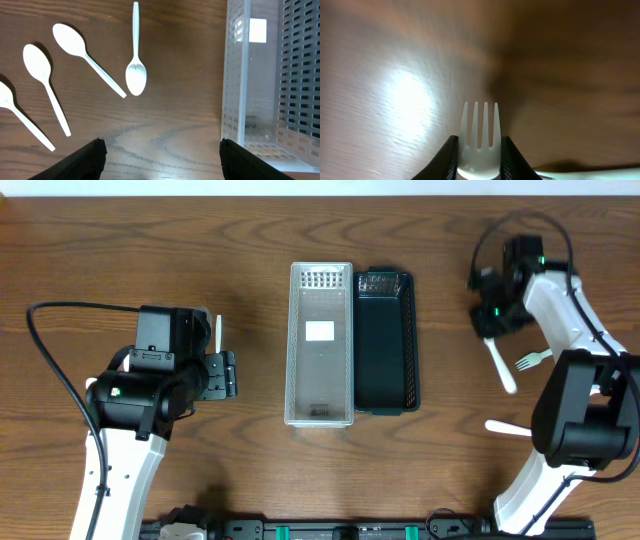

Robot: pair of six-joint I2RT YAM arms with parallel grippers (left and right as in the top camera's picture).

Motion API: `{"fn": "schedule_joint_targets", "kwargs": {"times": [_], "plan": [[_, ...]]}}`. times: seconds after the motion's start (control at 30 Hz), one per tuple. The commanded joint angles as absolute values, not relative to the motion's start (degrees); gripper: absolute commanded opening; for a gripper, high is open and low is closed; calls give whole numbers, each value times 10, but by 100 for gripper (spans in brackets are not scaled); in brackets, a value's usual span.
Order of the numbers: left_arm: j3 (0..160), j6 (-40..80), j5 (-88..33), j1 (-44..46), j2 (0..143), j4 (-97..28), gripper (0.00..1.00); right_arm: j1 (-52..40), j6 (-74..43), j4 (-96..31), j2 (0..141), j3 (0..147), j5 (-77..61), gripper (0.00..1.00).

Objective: Pack container
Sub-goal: 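Close the right gripper on the fork and lift it, then drop the fork into the dark green basket and withdraw right gripper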

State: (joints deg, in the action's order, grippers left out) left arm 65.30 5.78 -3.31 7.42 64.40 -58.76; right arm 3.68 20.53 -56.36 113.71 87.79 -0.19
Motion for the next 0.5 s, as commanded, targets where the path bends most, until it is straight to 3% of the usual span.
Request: {"fn": "schedule_joint_targets", "kwargs": {"times": [0.0, 0.2, 0.47], "plan": [[663, 54, -37, 72, 644, -589, 75, -9, 68, -603, 1107, 985, -3, 1], [663, 54, -37, 72, 644, -589, 75, -124, -103, -668, 1096, 1122, -2, 1], [662, 54, -37, 72, 644, -592, 75, -231, -304, -662, 1107, 1064, 24, 1]]}}
